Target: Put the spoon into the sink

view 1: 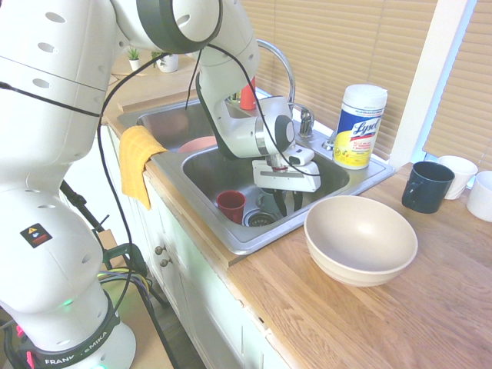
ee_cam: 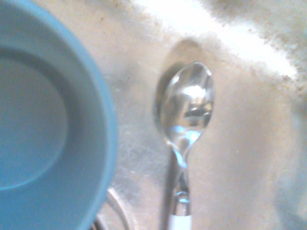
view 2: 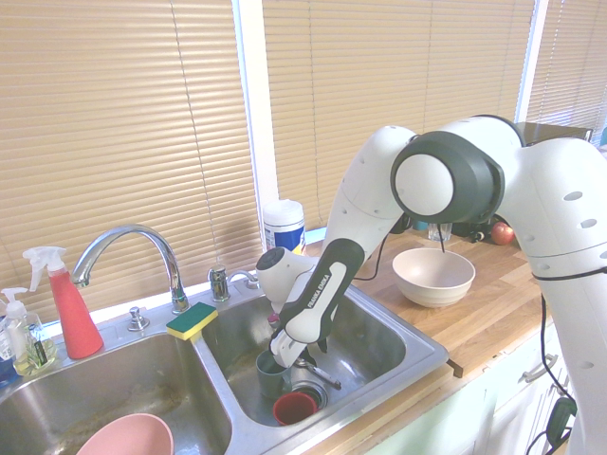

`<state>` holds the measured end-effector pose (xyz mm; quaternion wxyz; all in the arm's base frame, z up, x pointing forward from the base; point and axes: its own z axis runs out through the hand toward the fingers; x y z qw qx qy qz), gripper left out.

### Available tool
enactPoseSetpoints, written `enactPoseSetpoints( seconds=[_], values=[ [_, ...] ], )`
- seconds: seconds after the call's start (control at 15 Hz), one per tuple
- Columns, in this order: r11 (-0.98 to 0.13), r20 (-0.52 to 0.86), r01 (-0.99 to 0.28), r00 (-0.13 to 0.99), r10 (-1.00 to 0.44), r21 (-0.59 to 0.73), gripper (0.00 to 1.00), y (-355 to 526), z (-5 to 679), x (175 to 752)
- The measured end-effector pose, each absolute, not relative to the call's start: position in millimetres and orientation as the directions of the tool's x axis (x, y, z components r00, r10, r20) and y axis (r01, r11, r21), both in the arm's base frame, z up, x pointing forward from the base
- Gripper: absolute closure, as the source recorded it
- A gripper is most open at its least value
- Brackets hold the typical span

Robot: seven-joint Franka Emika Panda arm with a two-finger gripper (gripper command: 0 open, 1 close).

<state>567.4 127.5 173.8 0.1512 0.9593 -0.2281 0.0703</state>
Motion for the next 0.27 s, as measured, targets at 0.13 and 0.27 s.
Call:
enactPoseSetpoints(
  seconds=[0.13,0.27],
  values=[
    [-0.855,0.24,-0.463,0.88,-0.411,0.235,0.0,120,195,557],
    [-0.85,0.288,-0.478,0.865,-0.411,0.22,0.0,109,227,535]
  ],
)
